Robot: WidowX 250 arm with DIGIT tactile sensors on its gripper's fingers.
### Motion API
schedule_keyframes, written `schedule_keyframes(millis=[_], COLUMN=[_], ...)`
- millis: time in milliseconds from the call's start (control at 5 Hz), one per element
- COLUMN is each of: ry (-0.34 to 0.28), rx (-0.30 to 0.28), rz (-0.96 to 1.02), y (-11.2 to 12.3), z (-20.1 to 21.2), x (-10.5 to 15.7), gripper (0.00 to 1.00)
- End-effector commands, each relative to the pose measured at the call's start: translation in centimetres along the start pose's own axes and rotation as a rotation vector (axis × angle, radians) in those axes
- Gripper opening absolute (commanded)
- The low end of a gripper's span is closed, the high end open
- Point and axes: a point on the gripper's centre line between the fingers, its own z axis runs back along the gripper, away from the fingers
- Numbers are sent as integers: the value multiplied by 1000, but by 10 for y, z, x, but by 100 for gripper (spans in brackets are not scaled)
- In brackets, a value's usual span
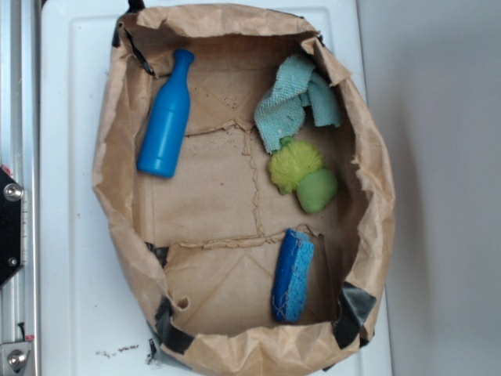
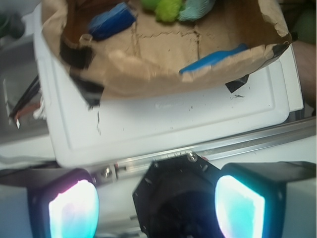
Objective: Grab the blue bottle.
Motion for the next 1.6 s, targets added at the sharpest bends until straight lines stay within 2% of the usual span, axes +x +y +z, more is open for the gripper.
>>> schedule_keyframes(millis=[0,200,400,600,800,1000,1200,1400], ry=[-120,-128,-147,-172,-139,-119,-160,-192], rx=[35,44,97,141,201,261,371,449], rz=[23,60,259,506,718,784,805,828], y=[-15,-16,-7,4,21,42,57,63], z=[-41,-64,-81,-91,-87,-98,-115,-134], x=[73,119,135,126,105,109,115,132], gripper=[100,100,100,100,100,100,100,100])
